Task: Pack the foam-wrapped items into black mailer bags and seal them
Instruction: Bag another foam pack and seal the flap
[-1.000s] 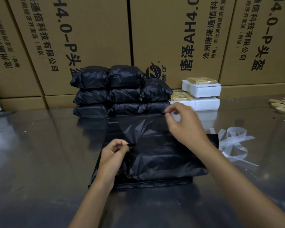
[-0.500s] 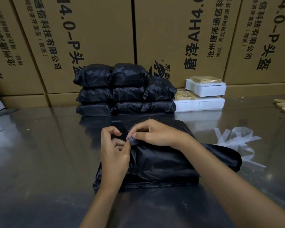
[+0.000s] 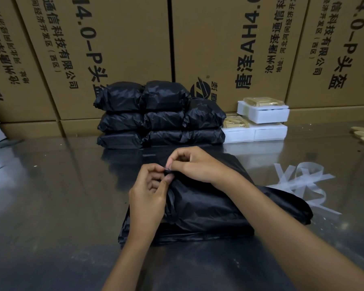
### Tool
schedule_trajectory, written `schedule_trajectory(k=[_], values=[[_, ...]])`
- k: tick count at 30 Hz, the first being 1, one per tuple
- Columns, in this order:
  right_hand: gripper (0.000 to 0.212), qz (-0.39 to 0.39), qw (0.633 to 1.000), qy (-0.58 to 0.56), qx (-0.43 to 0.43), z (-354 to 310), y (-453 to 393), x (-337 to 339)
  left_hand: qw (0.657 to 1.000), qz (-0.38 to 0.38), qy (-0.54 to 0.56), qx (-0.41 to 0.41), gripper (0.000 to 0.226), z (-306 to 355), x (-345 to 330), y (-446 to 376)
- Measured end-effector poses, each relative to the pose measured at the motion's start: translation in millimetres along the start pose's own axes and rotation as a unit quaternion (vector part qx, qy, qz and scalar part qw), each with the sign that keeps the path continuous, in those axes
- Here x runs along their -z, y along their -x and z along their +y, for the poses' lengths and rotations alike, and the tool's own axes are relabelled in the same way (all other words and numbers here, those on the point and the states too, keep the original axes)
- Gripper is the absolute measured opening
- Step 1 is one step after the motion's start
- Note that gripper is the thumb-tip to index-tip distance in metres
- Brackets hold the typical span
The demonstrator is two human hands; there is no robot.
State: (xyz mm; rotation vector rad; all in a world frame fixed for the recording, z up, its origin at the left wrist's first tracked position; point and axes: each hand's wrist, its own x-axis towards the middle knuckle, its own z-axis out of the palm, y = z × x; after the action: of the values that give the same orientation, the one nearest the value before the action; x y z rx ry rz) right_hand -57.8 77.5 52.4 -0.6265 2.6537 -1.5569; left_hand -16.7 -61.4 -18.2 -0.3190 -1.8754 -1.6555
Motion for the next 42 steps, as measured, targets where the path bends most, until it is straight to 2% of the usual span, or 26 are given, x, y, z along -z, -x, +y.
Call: schedule_trajectory(k=[4,9,11,14,17,21,24,26,30,32,33,34,36,37,38,40,42], values=[[0.013,0.062,0.998,-0.009,-0.020,3,-8,0,1.000,0.016,0.010,0.011,0.030,-4,1,-3],[0.016,0.220,0.972,-0.062,-0.050,2,-15,19,0.997,0.029,0.050,0.059,0.020,-3,2,-7],[0.017,0.237,0.965,-0.101,-0.057,1,-13,29,0.997,0.029,0.044,0.056,0.015,-1,-3,-11],[0.016,0.238,0.961,-0.133,-0.048,2,-8,41,0.996,0.055,-0.021,0.066,0.018,-3,-9,-15],[0.019,0.261,0.958,-0.113,-0.022,9,1,54,0.978,0.051,-0.162,0.123,0.022,-10,-13,-13],[0.014,0.295,0.952,0.077,0.023,33,17,75,0.933,-0.040,-0.302,0.192,0.026,-16,-19,-8],[0.013,0.305,0.933,0.190,0.028,54,32,93,0.908,-0.122,-0.316,0.246,0.030,-18,-21,-12],[0.013,0.308,0.924,0.224,0.022,67,42,104,0.898,-0.171,-0.298,0.276,0.027,-18,-21,-16],[0.011,0.298,0.923,0.244,0.004,89,61,121,0.868,-0.227,-0.331,0.291,0.011,-15,-17,-26],[0.011,0.294,0.924,0.244,-0.004,96,71,125,0.849,-0.250,-0.358,0.296,0.017,-10,-12,-32],[0.012,0.292,0.925,0.244,-0.009,98,76,126,0.851,-0.242,-0.376,0.275,0.016,-7,-10,-34],[0.014,0.290,0.924,0.248,-0.015,101,82,127,0.867,-0.214,-0.385,0.232,0.013,-3,-8,-35],[0.018,0.287,0.921,0.262,-0.031,108,92,131,0.922,-0.140,-0.349,0.088,0.014,11,-11,-32],[0.020,0.285,0.918,0.271,-0.038,112,95,132,0.943,-0.131,-0.305,0.003,0.015,23,-17,-29],[0.023,0.283,0.915,0.284,-0.042,116,98,134,0.951,-0.154,-0.261,-0.066,0.015,37,-26,-25],[0.031,0.278,0.907,0.312,-0.048,126,101,137,0.924,-0.267,-0.217,-0.167,0.019,56,-49,-14],[0.040,0.269,0.904,0.324,-0.071,136,103,139,0.858,-0.385,-0.262,-0.218,0.031,63,-77,-2]])
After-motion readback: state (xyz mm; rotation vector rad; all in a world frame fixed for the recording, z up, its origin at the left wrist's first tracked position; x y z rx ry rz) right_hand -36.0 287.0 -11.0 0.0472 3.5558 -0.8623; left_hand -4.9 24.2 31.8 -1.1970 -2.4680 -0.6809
